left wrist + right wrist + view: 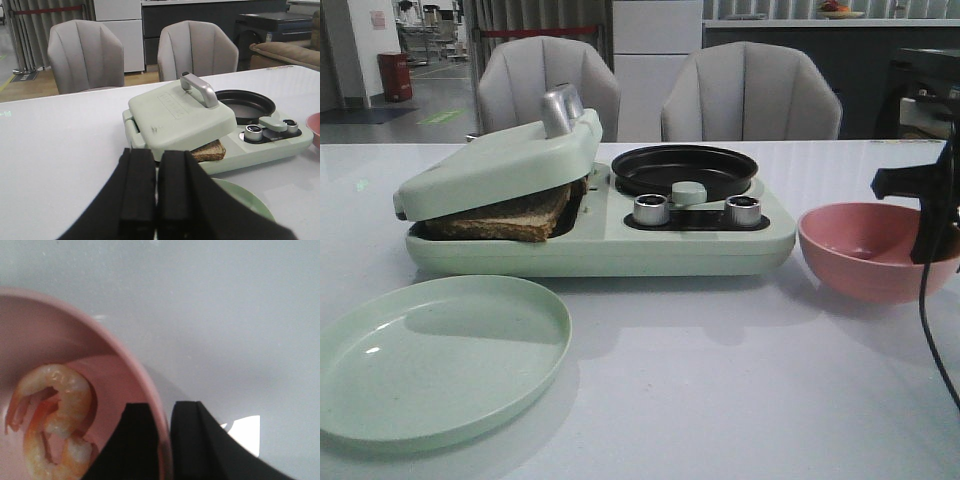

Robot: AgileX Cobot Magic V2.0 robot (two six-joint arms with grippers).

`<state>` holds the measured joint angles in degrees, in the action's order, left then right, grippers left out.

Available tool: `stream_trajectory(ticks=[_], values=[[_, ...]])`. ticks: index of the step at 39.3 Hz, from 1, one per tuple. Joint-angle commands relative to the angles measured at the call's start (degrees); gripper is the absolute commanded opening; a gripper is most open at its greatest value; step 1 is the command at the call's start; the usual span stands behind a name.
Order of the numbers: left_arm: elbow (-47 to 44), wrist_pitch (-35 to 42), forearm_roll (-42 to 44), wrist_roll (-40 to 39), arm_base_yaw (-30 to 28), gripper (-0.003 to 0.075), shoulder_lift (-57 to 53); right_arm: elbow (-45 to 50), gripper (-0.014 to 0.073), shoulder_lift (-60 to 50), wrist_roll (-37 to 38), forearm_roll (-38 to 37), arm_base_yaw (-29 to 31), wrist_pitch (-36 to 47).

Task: Make breakfast with bread and shrimp
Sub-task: 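Grasp the rim of the pink bowl with the right gripper, then lift the pink bowl over the frying pan and tip the shrimp in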

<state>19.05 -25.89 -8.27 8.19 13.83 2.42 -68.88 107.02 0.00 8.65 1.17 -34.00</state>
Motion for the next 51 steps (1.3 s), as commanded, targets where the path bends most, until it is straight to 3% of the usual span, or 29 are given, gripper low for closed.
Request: stream_trajectory(ticks=[1,15,24,35,43,51], values=[[1.5,4.4,-0.8,-0.6,0.5,0.0114,0.7,-3.1,0.0153,-3.1,-0.9,-1.9,0.4,-1.4],[1.5,4.4,-0.8,-0.6,0.5,0.0114,0.7,-14.0,0.0151,-6.2,-0.9,-1.1,0.1,-4.1],[1.5,4.4,-0.8,-0.6,0.5,0.0114,0.7,-20.7,0.0151,-7.2,-0.9,-0.4,-4.2,3.2],[1.5,4.4,-0.8,-0.6,0.5,0.0114,0.7,-18.9,0.0151,-6.9,-0.9,0.2,-12.4,26.8],[1.5,4.4,-0.8,-0.6,0.5,0.0114,0.7,-11.9,0.0151,-5.3,-0.9,-0.1,-15.6,55.2],[1.5,4.4,-0.8,-0.6,0.5,0.0114,0.7,-8.8,0.0151,1.0,-6.1,-9.2,-15.7,74.3]])
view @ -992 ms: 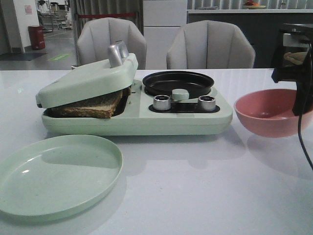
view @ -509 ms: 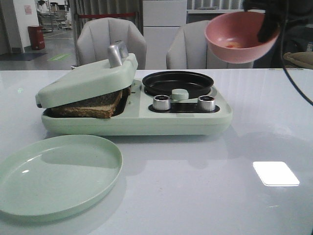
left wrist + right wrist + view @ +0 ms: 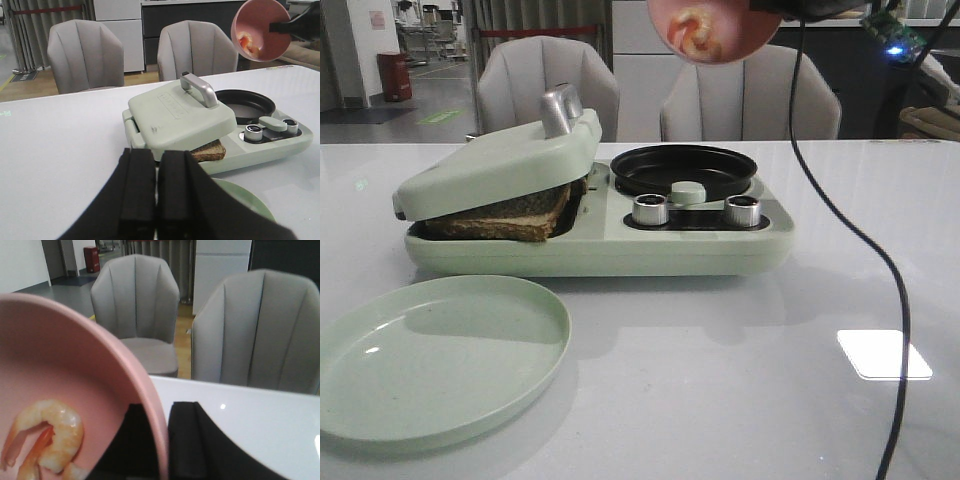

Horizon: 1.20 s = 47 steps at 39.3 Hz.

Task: Make breakfast with bread and shrimp
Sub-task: 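Lift the pink bowl over the frying pan and tip the shrimp in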

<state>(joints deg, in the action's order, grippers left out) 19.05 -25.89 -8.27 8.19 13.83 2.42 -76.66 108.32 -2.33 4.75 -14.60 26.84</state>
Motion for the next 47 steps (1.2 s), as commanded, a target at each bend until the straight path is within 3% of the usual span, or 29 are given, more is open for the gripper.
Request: stream_trajectory(ticks=[1,5,15,23,30,41,47], values=[[1.5,4.4,-0.8,-0.6,0.5,0.0114,0.7,-1.0,0.0151,0.5,-5.4,-6.6,0.1,14.8],[1.5,4.4,-0.8,-0.6,0.5,0.0114,0.7,-1.0,0.0151,3.8,-11.9,-10.9,0.1,18.8],[1.5,4.4,-0.8,-0.6,0.5,0.0114,0.7,-1.0,0.0151,7.0,-38.7,-10.0,-1.6,23.1],[1.5,4.4,-0.8,-0.6,0.5,0.0114,0.7,-1.0,0.0151,7.0,-42.8,-10.0,-2.2,28.9],[1.5,4.4,-0.8,-0.6,0.5,0.0114,0.7,-1.0,0.0151,7.0,-51.8,-10.0,-2.2,31.2],[1.5,4.4,-0.8,-0.6,0.5,0.0114,0.7,-1.0,0.0151,7.2,-52.0,-8.4,-2.3,41.9],[1.5,4.4,-0.8,-0.6,0.5,0.0114,0.7,-1.0,0.0151,7.2,-52.0,-7.9,-2.3,43.4]])
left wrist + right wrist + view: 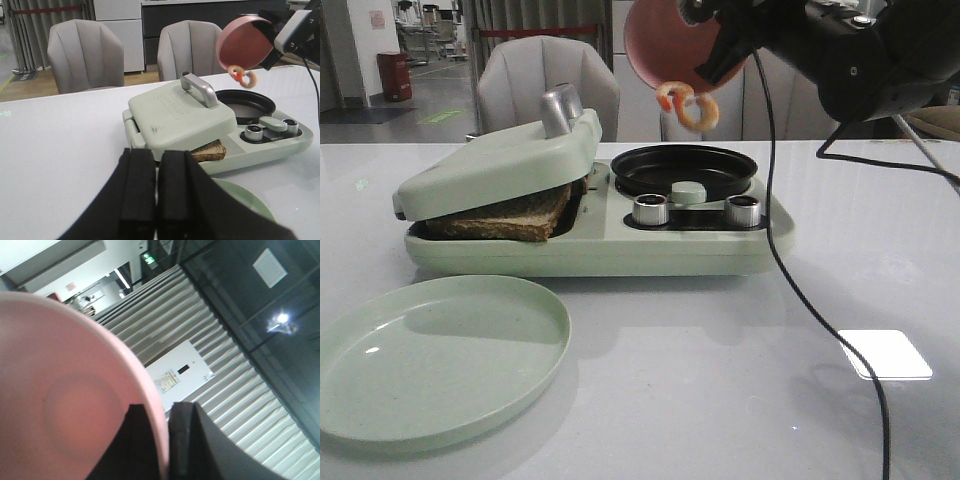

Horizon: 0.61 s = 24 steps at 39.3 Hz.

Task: Make breakfast with bread and shrimp
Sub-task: 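Lift the pink bowl over the frying pan and tip the shrimp in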

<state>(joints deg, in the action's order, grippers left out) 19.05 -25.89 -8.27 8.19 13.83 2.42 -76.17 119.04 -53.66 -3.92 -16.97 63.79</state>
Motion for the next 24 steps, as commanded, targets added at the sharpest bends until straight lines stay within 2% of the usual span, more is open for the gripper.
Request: stream_trajectory(ticks=[1,5,8,10,14,16,18,24], values=[[1.5,4.4,-0.8,-0.6,0.5,0.0114,0.7,-1.5,0.0151,-3.4,-0.6,0.8,0.1,6.4],[1.5,4.4,-0.8,-0.6,0.5,0.0114,0.7,-1.5,0.0151,-2.9,-0.3,0.9,0.1,7.2],[1.5,4.4,-0.8,-0.6,0.5,0.0114,0.7,-1.5,0.0151,-2.5,3.3,2.7,0.1,6.4],[1.5,4.4,-0.8,-0.6,0.5,0.0114,0.7,-1.5,0.0151,-2.6,9.0,5.9,0.1,5.5],[1.5,4.4,-0.8,-0.6,0.5,0.0114,0.7,-1.5,0.0151,-3.0,26.0,15.8,0.1,3.7],[1.5,4.4,-0.8,-0.6,0.5,0.0114,0.7,-1.5,0.0151,-3.9,32.7,21.0,0.1,0.3],[1.5,4.4,-0.8,-0.6,0.5,0.0114,0.7,-1.5,0.0151,-5.2,37.1,23.5,0.3,-6.4],[1.5,4.4,-0.8,-0.6,0.5,0.0114,0.7,-1.5,0.0151,-11.1,41.4,24.5,0.7,-27.8]])
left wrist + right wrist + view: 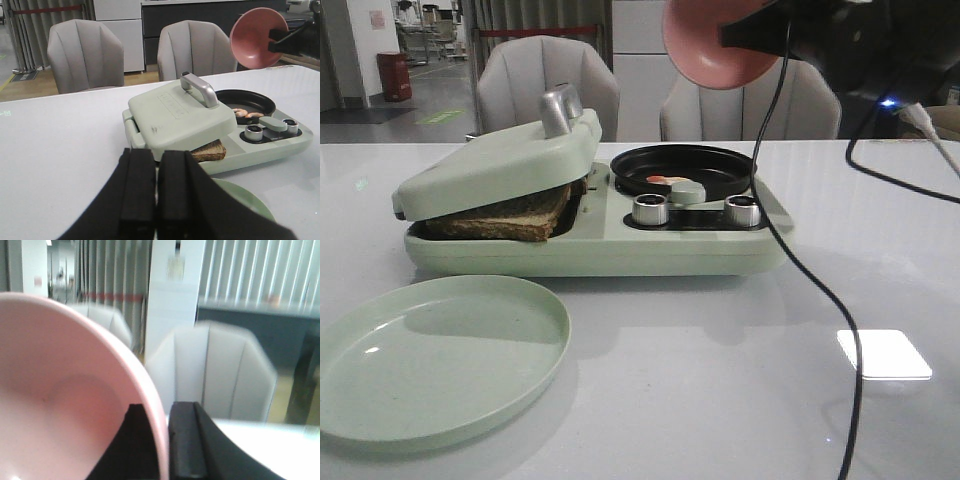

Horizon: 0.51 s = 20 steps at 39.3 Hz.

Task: Make breakfast with bread and shrimp
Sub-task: 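Lift the pink bowl over the frying pan and tip the shrimp in, then lower the empty pink bowl back onto the table with the right gripper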

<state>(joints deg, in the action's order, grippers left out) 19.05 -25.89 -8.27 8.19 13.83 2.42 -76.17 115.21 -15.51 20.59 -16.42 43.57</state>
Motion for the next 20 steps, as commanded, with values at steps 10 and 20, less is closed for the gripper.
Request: stream_trajectory(ticks=[10,20], values=[[1.5,4.4,-0.8,-0.6,0.5,0.0114,0.7,-1.5,0.0151,-17.7,2.2,-0.9,0.7,-38.2],[1.5,4.4,-0.8,-0.6,0.5,0.0114,0.7,-1.5,0.0151,-25.1,1.8,-2.2,5.0,-59.6]])
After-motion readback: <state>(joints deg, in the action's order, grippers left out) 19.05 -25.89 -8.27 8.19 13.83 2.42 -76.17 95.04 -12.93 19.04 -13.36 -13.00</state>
